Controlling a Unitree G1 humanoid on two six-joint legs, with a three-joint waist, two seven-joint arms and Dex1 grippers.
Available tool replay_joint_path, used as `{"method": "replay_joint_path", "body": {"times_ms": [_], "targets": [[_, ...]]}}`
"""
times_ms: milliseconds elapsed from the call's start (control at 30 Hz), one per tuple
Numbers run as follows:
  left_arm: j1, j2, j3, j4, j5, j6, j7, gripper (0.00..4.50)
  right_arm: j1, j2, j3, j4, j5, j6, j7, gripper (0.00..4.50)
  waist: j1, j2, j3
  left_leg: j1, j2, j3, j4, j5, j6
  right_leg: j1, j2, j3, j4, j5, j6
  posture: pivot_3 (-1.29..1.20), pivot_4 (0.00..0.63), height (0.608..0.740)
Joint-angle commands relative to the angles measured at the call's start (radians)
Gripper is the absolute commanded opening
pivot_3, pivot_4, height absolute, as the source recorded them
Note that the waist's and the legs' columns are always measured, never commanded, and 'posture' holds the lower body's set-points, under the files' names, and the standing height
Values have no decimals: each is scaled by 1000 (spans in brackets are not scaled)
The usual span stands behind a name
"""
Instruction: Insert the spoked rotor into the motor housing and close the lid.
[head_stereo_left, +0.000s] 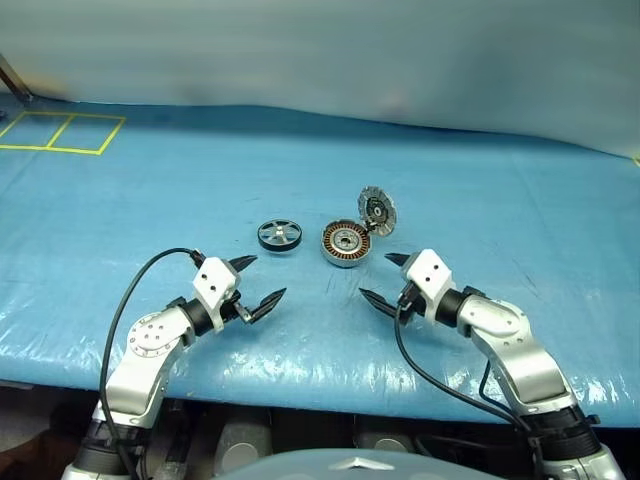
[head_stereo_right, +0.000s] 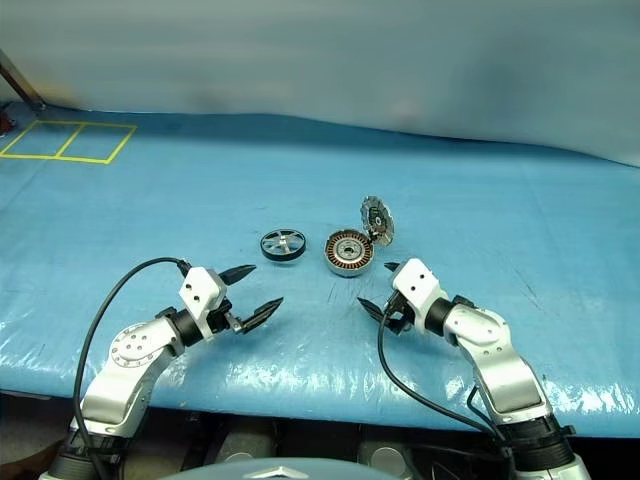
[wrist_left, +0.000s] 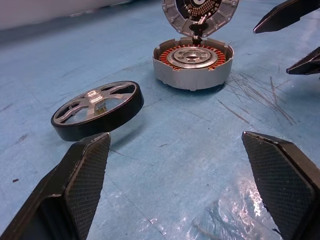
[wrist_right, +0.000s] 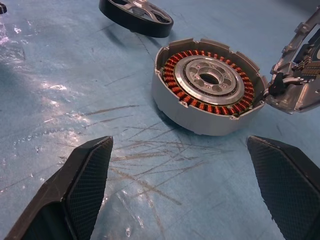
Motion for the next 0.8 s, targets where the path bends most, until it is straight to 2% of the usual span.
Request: {"method": "replay_joint_path", "body": {"times_ms": [33, 800], "targets": [[-5, 2, 7, -37, -4, -15, 5, 4475, -19, -2, -9, -15, 9, -4, 5, 4500, 0, 0, 0, 0, 0, 0, 0, 0, 0, 0, 0, 0, 0, 0, 0, 0, 150, 740], [-14, -15, 26, -28, -6, -56, 38, 4475, -61, -19, 7, -1, 5, 15, 46, 4500, -1, 0, 0, 0, 0, 0, 0, 0, 0, 0, 0, 0, 0, 0, 0, 0, 150, 740]]}}
